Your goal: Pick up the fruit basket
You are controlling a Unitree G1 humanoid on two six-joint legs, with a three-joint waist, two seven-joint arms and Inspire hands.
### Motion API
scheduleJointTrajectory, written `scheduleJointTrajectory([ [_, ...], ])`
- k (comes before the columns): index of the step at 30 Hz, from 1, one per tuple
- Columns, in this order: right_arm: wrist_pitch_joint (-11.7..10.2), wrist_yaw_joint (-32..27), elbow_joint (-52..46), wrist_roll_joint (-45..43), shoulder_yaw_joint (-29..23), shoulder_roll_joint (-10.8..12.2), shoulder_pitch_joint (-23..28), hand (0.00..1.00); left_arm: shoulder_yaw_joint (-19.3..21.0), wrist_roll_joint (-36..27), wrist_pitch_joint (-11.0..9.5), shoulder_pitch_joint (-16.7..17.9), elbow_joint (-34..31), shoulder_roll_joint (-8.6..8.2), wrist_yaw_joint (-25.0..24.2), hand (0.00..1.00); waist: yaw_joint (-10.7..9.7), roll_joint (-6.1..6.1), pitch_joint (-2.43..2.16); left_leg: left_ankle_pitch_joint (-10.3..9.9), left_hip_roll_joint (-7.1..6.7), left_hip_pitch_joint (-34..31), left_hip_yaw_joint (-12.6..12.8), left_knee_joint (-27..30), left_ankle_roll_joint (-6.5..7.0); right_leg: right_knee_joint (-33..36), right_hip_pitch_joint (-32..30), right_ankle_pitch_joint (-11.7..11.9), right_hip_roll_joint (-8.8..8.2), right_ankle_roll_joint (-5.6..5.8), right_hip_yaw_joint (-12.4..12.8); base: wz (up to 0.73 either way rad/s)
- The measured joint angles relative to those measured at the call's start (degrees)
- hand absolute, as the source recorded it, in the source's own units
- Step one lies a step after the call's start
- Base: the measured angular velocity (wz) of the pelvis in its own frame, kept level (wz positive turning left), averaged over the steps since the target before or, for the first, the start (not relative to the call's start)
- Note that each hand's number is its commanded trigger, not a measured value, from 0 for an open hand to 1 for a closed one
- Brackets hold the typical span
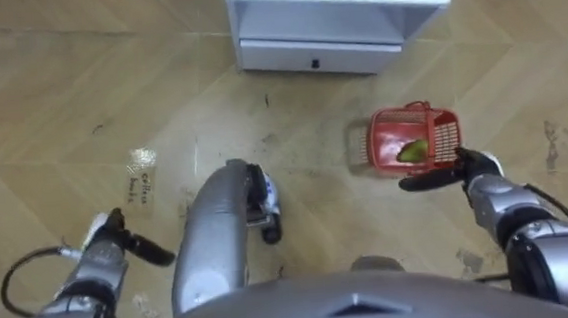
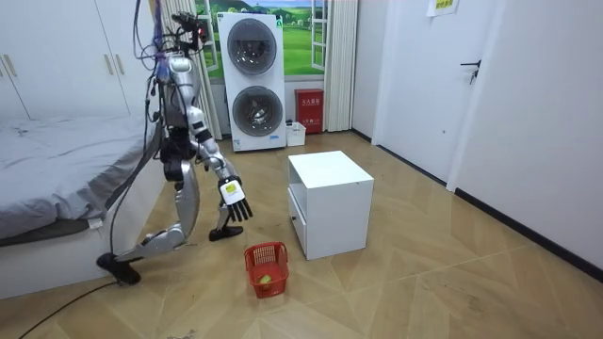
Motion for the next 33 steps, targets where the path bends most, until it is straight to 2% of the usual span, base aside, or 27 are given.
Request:
scheduleJointTrajectory([
  [1,-0.11,-0.26,-0.22,2.26,-0.10,-0.11,0.13,0.00,-1.47,-2.36,-0.39,0.05,0.21,0.34,0.12,0.00,-0.19,-0.38,0.33,-0.51,-0.53,-2.29,0.14,3.73,-0.43,7.59,-2.49,-1.24,-0.68,-0.77,0.87,0.24],
  [2,-0.11,-0.57,-0.33,3.25,-0.15,-0.22,0.16,0.00,-2.13,-3.01,-0.54,0.00,0.43,0.48,0.31,0.00,-0.16,-0.44,0.56,-0.66,-0.72,-3.39,0.17,5.19,-0.64,10.81,-3.66,-1.28,-0.94,-0.85,1.22,0.29],
  [3,-0.13,-1.60,-0.71,4.17,-0.36,-0.35,0.20,0.00,-3.82,-3.77,-1.22,-0.09,1.69,0.73,0.93,0.00,-0.20,-0.53,0.80,-0.74,-1.38,-5.74,0.22,8.08,-0.80,16.90,-5.93,-1.28,-1.65,-0.88,2.00,0.24],
  [4,-0.56,-2.59,-1.38,4.33,-1.38,-0.43,0.34,0.00,-4.92,-3.79,-1.52,-0.18,3.01,0.67,1.15,0.00,-0.42,-0.34,0.99,-1.02,-1.37,-7.68,0.43,10.81,-0.62,21.69,-7.65,-1.28,-1.84,-0.90,2.65,0.24],
  [6,-2.00,-3.65,-2.68,4.73,-3.08,-0.45,1.33,0.00,-5.34,-4.05,-2.42,-0.02,4.56,0.61,1.49,0.00,-0.60,-0.71,1.16,-1.66,-1.42,-9.65,1.40,14.24,-0.92,27.68,-9.19,-1.25,-1.88,-0.94,4.74,0.17],
  [7,-2.60,-4.32,-3.50,5.23,-3.72,-0.62,1.43,0.00,-6.02,-5.10,-2.97,0.25,5.26,0.64,2.44,0.00,-0.73,-0.91,1.30,-2.19,-1.71,-10.77,1.95,16.14,-2.02,30.98,-9.95,-1.11,-1.90,-1.22,5.70,0.20],
  [10,-4.05,-6.07,-4.62,6.80,-4.08,-1.03,1.16,0.00,-8.02,-7.02,-4.55,0.66,6.43,0.73,3.91,0.00,-1.98,-1.42,1.53,-2.20,-4.04,-12.47,2.93,19.06,-2.09,36.71,-9.95,-1.09,-2.01,-1.30,7.17,0.29],
  [12,-4.38,-6.94,-6.08,7.59,-4.17,-0.97,1.18,0.00,-9.28,-8.59,-5.86,1.55,6.46,0.73,4.69,0.00,-3.01,-1.50,1.54,-2.16,-4.49,-12.96,3.41,19.96,-2.18,38.49,-9.68,-1.09,-1.77,-1.29,7.67,0.28],
  [14,-4.41,-8.14,-7.58,7.62,-4.23,-0.99,1.19,0.00,-9.37,-9.85,-6.77,2.24,6.40,0.73,4.89,0.00,-3.65,-2.24,1.70,-2.01,-5.35,-13.26,3.97,19.99,-4.11,39.59,-9.68,-1.09,-2.36,-1.29,7.97,0.23],
  [15,-4.40,-8.95,-8.38,7.61,-4.23,-0.90,1.18,0.00,-9.72,-10.89,-7.28,2.68,6.36,0.77,5.27,0.00,-4.51,-2.90,1.96,-1.86,-5.92,-13.38,4.02,20.11,-7.05,39.92,-9.53,-1.09,-3.05,-1.28,8.01,0.10],
  [16,-4.40,-9.55,-8.98,7.57,-4.22,-0.81,1.12,0.00,-10.19,-12.29,-7.41,3.49,6.32,0.70,5.75,0.00,-4.81,-3.44,2.09,-2.67,-6.18,-13.99,2.96,22.37,-7.99,40.28,-9.45,-1.16,-4.07,-1.20,7.85,-0.17],
  [17,-4.38,-9.76,-9.30,7.54,-4.12,-0.71,0.94,0.00,-10.32,-12.69,-7.41,4.31,6.33,0.71,5.77,0.00,-4.34,-2.85,1.96,-3.63,-6.33,-14.01,-0.06,24.81,-7.52,40.92,-9.51,-1.28,-4.31,-0.98,7.64,-0.75],
  [18,-4.45,-10.27,-10.33,7.53,-4.02,-0.26,1.15,0.00,-10.43,-12.72,-7.39,5.85,6.76,0.75,5.86,0.00,-3.07,-1.43,1.17,-5.66,-6.86,-14.15,-1.58,27.16,-4.07,42.39,-9.33,-1.58,-4.85,-0.52,7.10,-0.91],
  [19,-4.34,-10.70,-10.99,7.39,-4.19,0.72,1.39,0.00,-10.56,-12.83,-7.74,6.92,7.80,0.78,6.75,0.00,-3.30,-2.83,0.53,-6.15,-9.23,-14.21,-1.88,27.63,-3.26,43.11,-9.13,-1.72,-5.93,-0.39,7.18,-0.66],
  [21,-4.33,-11.84,-13.66,7.12,-4.77,0.83,1.78,0.00,-12.89,-14.12,-8.74,6.98,9.21,0.35,8.03,0.00,-4.94,-3.16,0.41,-6.27,-11.06,-14.18,-2.38,27.51,-3.44,43.21,-8.95,-1.42,-5.71,-0.49,7.42,0.03],
  [23,-4.95,-13.03,-16.07,7.02,-4.93,0.64,1.81,0.00,-14.43,-14.88,-9.83,7.12,9.01,0.49,8.97,0.00,-5.69,-3.25,0.43,-6.26,-11.13,-14.02,-2.42,27.48,-3.59,43.61,-8.84,-1.15,-5.73,-0.65,7.24,0.11],
  [24,-5.38,-13.16,-17.31,5.95,-4.90,0.66,1.86,0.00,-14.50,-14.89,-9.89,7.53,8.85,0.59,9.59,0.00,-6.48,-3.34,0.38,-6.12,-11.17,-13.87,-2.40,27.49,-3.73,43.86,-8.42,-1.17,-5.69,-0.65,7.25,0.07],
  [26,-6.21,-13.53,-18.84,4.88,-4.91,0.63,1.96,0.00,-14.81,-14.90,-9.79,8.07,8.89,0.73,9.63,0.00,-6.73,-3.48,0.49,-5.70,-11.10,-14.01,-2.24,27.63,-3.38,44.61,-8.39,-1.70,-5.54,-0.95,7.73,0.07],
  [29,-7.21,-14.31,-19.35,3.10,-4.91,0.39,1.96,0.00,-15.89,-14.89,-9.59,9.69,8.24,0.66,9.20,0.00,-7.78,-3.54,0.52,-5.13,-11.03,-15.61,-1.81,28.50,-4.56,46.26,-7.83,-4.68,-4.67,-1.74,7.98,0.15],
  [30,-7.37,-14.28,-19.32,2.81,-4.88,-0.38,1.72,0.00,-16.01,-14.88,-9.22,9.83,7.85,-0.32,8.56,0.00,-7.70,-2.12,1.16,-5.01,-10.36,-16.09,-2.72,28.69,-5.30,46.62,-8.55,-5.06,-3.70,-1.93,7.99,0.04],
  [33,-7.38,-14.30,-19.30,2.85,-4.29,-0.38,1.91,0.00,-16.05,-14.87,-8.58,10.74,7.40,-0.64,6.94,0.00,-7.77,-2.03,1.16,-4.11,-10.06,-16.27,-2.65,27.00,-7.00,47.06,-9.97,-5.18,-3.63,-2.15,8.18,0.04],
])
